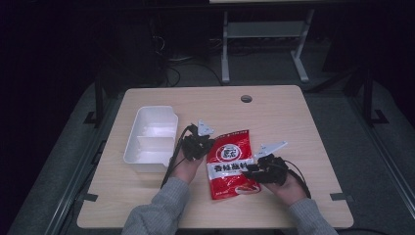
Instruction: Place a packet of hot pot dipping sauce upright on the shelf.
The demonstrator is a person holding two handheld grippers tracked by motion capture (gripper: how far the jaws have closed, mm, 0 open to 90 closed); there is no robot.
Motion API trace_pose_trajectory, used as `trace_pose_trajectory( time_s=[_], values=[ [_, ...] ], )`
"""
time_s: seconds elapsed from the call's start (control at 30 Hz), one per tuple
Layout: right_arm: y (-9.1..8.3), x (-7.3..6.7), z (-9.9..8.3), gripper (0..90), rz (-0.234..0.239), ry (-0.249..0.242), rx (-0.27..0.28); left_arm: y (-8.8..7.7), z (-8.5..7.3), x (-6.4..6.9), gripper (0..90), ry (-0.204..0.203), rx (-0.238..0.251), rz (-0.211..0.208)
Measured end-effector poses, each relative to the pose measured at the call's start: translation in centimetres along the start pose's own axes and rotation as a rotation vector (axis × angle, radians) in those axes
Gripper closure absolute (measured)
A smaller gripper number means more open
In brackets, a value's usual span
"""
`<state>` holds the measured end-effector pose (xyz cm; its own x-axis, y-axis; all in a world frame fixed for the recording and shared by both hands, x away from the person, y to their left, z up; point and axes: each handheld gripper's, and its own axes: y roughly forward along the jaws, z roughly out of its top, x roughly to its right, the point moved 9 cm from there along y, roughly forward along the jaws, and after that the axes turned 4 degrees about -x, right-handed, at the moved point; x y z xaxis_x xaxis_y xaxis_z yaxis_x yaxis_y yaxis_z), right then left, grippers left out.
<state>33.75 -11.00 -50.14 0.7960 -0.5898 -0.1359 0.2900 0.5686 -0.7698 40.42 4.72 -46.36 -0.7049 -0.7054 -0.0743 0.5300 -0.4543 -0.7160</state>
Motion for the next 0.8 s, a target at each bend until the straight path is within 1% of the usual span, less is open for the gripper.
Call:
trace_pose_trajectory(
  time_s=[0.03, 0.1, 0.17, 0.2, 0.27, 0.37, 0.4, 0.47, 0.5, 0.53, 0.57, 0.63, 0.7, 0.73, 0.77, 0.8],
  values=[
    [-0.2, 0.5, 0.2, 58.0, -0.006, 0.014, 0.006, -0.3, 0.1, 0.1, 90.0, 0.005, 0.006, -0.001],
    [-0.5, 1.8, 0.5, 48.9, -0.035, 0.048, 0.003, -1.0, 0.2, 0.3, 90.0, 0.012, 0.018, -0.008],
    [-0.7, 3.0, 1.0, 44.4, -0.047, 0.075, 0.017, -1.7, 0.5, 0.5, 90.0, 0.027, 0.033, -0.006],
    [-0.7, 3.5, 1.3, 42.3, -0.04, 0.09, 0.019, -2.0, 0.6, 0.6, 90.0, 0.031, 0.037, -0.008],
    [-0.6, 4.4, 1.9, 40.6, -0.012, 0.117, 0.031, -2.5, 0.8, 0.8, 90.0, 0.043, 0.048, -0.01],
    [-0.2, 5.6, 2.7, 39.0, 0.011, 0.137, 0.026, -3.2, 1.0, 1.0, 90.0, 0.049, 0.066, -0.015],
    [0.0, 5.9, 2.9, 38.2, 0.028, 0.151, 0.019, -3.4, 1.1, 1.0, 90.0, 0.058, 0.068, -0.011],
    [0.4, 6.4, 3.3, 38.3, 0.069, 0.174, 0.023, -3.7, 1.2, 1.0, 90.0, 0.055, 0.077, -0.015],
    [0.5, 6.6, 3.6, 38.8, 0.096, 0.184, 0.046, -3.9, 1.2, 1.0, 90.0, 0.056, 0.08, -0.017],
    [0.7, 6.6, 3.8, 38.1, 0.138, 0.201, 0.042, -4.0, 1.2, 1.0, 90.0, 0.057, 0.083, -0.017],
    [1.0, 6.6, 3.9, 37.8, 0.17, 0.21, 0.035, -4.1, 1.2, 1.0, 90.0, 0.058, 0.083, -0.021],
    [1.4, 6.6, 4.4, 38.3, 0.208, 0.212, 0.035, -4.3, 1.2, 1.1, 90.0, 0.061, 0.086, -0.026],
    [1.6, 6.4, 4.9, 41.7, 0.243, 0.203, 0.057, -4.6, 1.2, 1.2, 90.0, 0.064, 0.093, -0.034],
    [1.8, 6.3, 5.0, 44.0, 0.265, 0.204, 0.056, -4.7, 1.2, 1.2, 90.0, 0.065, 0.096, -0.034],
    [1.9, 6.2, 5.0, 49.2, 0.287, 0.215, 0.048, -4.7, 1.2, 1.3, 90.0, 0.065, 0.095, -0.037],
    [1.9, 6.2, 5.0, 53.0, 0.301, 0.214, 0.047, -4.7, 1.2, 1.3, 90.0, 0.068, 0.095, -0.036]
  ],
)
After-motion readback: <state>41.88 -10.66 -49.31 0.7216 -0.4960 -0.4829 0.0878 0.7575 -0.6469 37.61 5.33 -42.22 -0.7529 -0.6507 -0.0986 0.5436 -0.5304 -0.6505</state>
